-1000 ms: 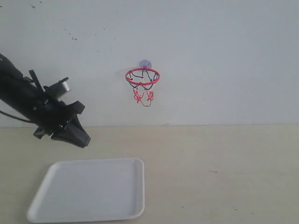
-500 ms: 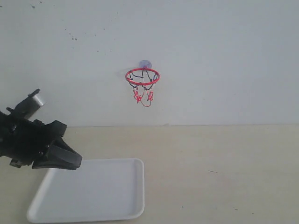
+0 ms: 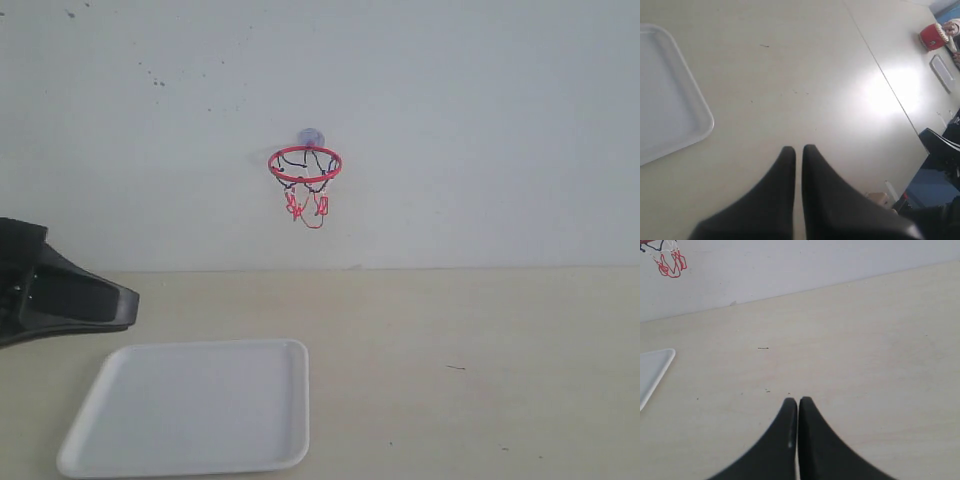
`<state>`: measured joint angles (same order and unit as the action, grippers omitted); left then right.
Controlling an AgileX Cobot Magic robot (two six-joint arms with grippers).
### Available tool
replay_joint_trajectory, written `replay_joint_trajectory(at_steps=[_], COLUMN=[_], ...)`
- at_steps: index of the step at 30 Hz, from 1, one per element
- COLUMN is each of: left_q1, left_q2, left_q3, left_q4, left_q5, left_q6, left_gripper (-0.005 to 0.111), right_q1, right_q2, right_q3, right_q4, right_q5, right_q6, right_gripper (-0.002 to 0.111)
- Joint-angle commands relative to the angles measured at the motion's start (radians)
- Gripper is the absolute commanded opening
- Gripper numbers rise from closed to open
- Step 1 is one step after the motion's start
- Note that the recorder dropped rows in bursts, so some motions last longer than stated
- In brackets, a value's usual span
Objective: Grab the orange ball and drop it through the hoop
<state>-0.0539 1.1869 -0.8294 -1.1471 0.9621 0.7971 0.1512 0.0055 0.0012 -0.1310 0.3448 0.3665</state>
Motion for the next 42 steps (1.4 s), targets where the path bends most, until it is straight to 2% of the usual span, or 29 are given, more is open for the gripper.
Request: replay_joint_trajectory(at_steps=[1, 9, 21, 25, 30, 33, 37, 42], left_q1=[0.002, 0.002, 0.002, -0.001, -0.001, -0.001, -0.001, -0.001], left_q2=[-0.097, -0.193, -0.199, -0.257, -0.399, -0.487, -0.591, -0.666], left_q3=[0.014, 0.014, 0.014, 0.014, 0.016, 0.016, 0.016, 0.016], left_q4=[-0.015, -0.015, -0.015, 0.008, 0.006, 0.012, 0.055, 0.068], left_q5=[0.044, 0.059, 0.059, -0.059, -0.291, -0.333, -0.321, -0.229], left_q6=[0.004, 0.004, 0.016, 0.014, -0.086, -0.086, -0.086, -0.109], left_gripper=[0.004, 0.004, 0.004, 0.004, 0.004, 0.004, 0.004, 0.004], right_q1=[-0.003, -0.003, -0.003, -0.003, -0.003, -0.003, -0.003, -0.003], right_q2=[-0.005, -0.005, -0.005, -0.005, -0.005, -0.005, -0.005, -0.005], right_q3=[-0.001, -0.001, -0.001, -0.001, -0.001, -0.001, -0.001, -0.001], right_q4=[-0.008, -0.008, -0.008, -0.008, -0.008, -0.008, -0.008, -0.008], right_q5=[-0.010, -0.010, -0.010, -0.010, -0.010, -0.010, -0.010, -0.010], right_q6=[-0.008, -0.008, -0.008, -0.008, -0.008, -0.008, -0.008, -0.008], right_gripper=[0.000, 0.000, 0.000, 0.000, 0.000, 0.000, 0.000, 0.000])
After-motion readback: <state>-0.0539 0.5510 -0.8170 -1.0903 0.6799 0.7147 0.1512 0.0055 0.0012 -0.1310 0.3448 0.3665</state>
